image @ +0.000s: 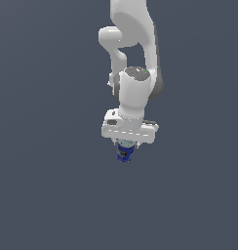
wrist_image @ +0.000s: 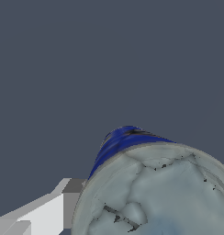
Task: Pick up the object and move it to a goal position.
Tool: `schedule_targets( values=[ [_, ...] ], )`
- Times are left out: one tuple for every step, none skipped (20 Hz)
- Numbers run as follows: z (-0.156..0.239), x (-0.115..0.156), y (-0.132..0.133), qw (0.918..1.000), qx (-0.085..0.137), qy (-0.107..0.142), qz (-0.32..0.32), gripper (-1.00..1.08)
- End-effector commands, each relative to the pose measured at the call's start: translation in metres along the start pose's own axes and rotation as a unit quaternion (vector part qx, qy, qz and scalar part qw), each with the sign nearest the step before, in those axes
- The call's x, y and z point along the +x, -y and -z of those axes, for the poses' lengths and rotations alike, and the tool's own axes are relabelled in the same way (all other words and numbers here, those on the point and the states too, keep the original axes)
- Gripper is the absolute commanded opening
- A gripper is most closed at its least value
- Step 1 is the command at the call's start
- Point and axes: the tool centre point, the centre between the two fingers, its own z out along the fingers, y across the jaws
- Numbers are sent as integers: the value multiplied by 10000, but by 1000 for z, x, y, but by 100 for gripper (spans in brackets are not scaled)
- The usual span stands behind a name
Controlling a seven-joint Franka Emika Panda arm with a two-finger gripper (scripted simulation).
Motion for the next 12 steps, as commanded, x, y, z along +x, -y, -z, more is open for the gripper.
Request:
schedule_targets(
  values=[
    [13, 9, 12, 9997, -39, -186, -118, -100],
    [17, 11, 16, 9995, -57, -248, -160, -100],
    [21, 14, 20, 9993, -75, -309, -202, -100],
    [25, 16, 24, 9990, -93, -369, -244, -100],
    [28, 19, 29, 9986, -112, -428, -285, -100],
    [32, 21, 33, 9982, -130, -487, -325, -100],
    [36, 23, 37, 9977, -148, -546, -366, -100],
    [40, 26, 41, 9972, -166, -604, -406, -100],
    [44, 28, 45, 9966, -185, -662, -446, -100],
    [48, 31, 49, 9960, -203, -720, -486, -100],
    [52, 33, 53, 9953, -222, -777, -525, -100],
    [56, 35, 57, 9946, -240, -834, -565, -100]
  ],
)
